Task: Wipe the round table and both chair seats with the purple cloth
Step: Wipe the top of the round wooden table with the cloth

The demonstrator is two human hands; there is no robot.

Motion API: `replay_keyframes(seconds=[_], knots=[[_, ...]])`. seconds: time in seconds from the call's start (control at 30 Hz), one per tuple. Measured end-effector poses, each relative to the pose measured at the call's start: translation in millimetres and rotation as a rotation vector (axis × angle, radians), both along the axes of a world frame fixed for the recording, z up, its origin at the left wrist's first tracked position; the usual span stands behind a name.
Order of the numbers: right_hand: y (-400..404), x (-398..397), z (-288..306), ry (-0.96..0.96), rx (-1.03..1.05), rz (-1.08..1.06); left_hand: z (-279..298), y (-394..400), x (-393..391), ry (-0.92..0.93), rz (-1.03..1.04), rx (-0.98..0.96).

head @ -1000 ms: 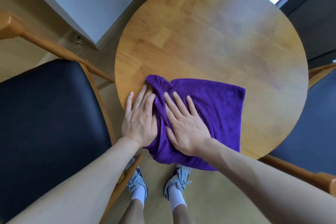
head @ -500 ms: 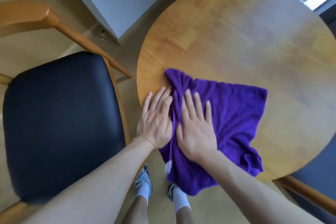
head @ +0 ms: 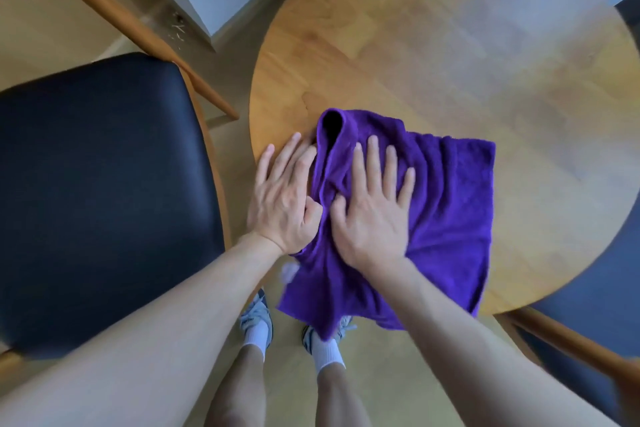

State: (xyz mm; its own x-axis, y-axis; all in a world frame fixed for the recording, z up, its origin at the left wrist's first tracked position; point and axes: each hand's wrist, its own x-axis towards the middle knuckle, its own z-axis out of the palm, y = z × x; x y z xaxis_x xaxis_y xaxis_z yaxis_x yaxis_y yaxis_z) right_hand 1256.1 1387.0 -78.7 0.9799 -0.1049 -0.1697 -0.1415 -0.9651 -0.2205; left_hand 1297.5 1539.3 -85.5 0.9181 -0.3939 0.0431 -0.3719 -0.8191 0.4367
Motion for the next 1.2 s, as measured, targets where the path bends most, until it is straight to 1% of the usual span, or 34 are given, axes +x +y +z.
replay_keyframes(seconds=[0.03,0.1,0.17,0.2,0.23,0.27,0.3,0.33,0.4,0.5,0.57,0.6,0.67,0.73,0.77,0.8,0.9,0.97,1.07,1.13,1.2], knots=[[11,-10,-1,0.003,0.009,0.052,0,1,0,0.009,-0.004,-0.017],[11,-32,-3,0.003,0.020,0.347,3,4,1,0.036,-0.026,-0.059],[-20,-33,-2,0.012,0.014,0.650,8,8,6,0.081,-0.044,-0.097],[-37,-25,-2,0.013,0.013,0.768,11,10,8,0.111,-0.046,-0.113],[-51,-14,-1,0.018,0.010,0.846,15,11,11,0.136,-0.045,-0.123],[-60,-2,-1,0.031,0.006,0.876,19,12,13,0.157,-0.041,-0.129],[-63,10,-1,0.038,0.006,0.858,23,12,16,0.175,-0.033,-0.132],[-59,21,-1,0.037,0.008,0.793,28,13,19,0.187,-0.021,-0.136],[-37,41,-2,0.028,0.025,0.583,35,15,25,0.182,0.008,-0.123],[15,73,-1,0.061,0.044,0.242,41,19,34,0.118,0.075,-0.076],[47,86,-1,0.094,0.035,0.116,43,21,39,0.083,0.129,-0.078],[58,87,-1,0.100,0.051,0.115,43,22,40,0.085,0.141,-0.087],[62,85,2,0.091,0.191,0.252,43,22,35,0.103,0.155,-0.126],[37,81,11,0.092,0.410,0.407,39,16,23,0.123,0.191,-0.169],[16,79,12,0.081,0.466,0.451,36,10,16,0.135,0.218,-0.168],[-7,76,13,0.060,0.440,0.491,33,2,9,0.148,0.245,-0.145],[-55,69,13,0.078,0.154,0.591,21,-28,-3,0.185,0.292,0.002],[-50,73,10,0.085,0.106,0.556,14,-41,4,0.196,0.320,0.102],[-13,94,9,0.052,0.163,0.425,6,-29,39,0.187,0.350,0.169],[6,114,15,0.034,0.290,0.329,3,-10,69,0.188,0.338,0.215],[12,135,28,0.010,0.533,0.230,1,0,89,0.216,0.348,0.238]])
